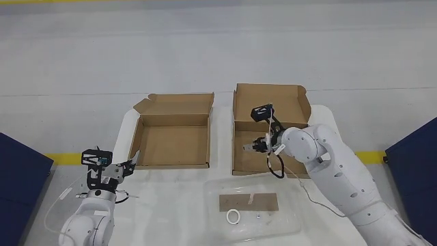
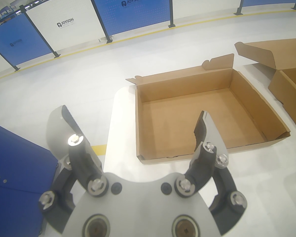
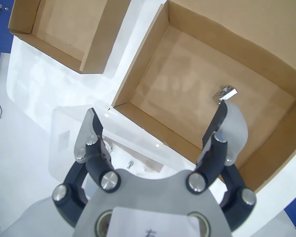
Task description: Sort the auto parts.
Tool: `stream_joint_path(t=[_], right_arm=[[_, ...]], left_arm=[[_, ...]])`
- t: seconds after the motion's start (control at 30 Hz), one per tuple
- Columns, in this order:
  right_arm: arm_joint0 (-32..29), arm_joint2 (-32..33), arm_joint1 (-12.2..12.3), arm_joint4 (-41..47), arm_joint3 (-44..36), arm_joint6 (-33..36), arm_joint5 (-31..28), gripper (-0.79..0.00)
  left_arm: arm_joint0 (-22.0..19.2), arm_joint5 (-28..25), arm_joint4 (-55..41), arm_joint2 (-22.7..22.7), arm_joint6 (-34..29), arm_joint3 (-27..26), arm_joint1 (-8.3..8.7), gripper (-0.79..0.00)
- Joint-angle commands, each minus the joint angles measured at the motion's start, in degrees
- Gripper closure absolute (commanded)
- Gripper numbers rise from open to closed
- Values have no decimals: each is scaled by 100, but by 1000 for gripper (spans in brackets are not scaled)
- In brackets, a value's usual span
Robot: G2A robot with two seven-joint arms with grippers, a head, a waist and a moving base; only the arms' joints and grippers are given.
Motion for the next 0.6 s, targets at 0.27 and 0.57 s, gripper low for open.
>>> stream_joint_path(t=[0.27,0.57], right_arm=[[-58,-67,156,405,-923,1922,-1762,-785],[-78,-255,197,407,-857,2076,-1978,-785]], left_arm=[[0,0,0,0,0,0,0,-785],[0,0,0,0,0,0,0,-785]])
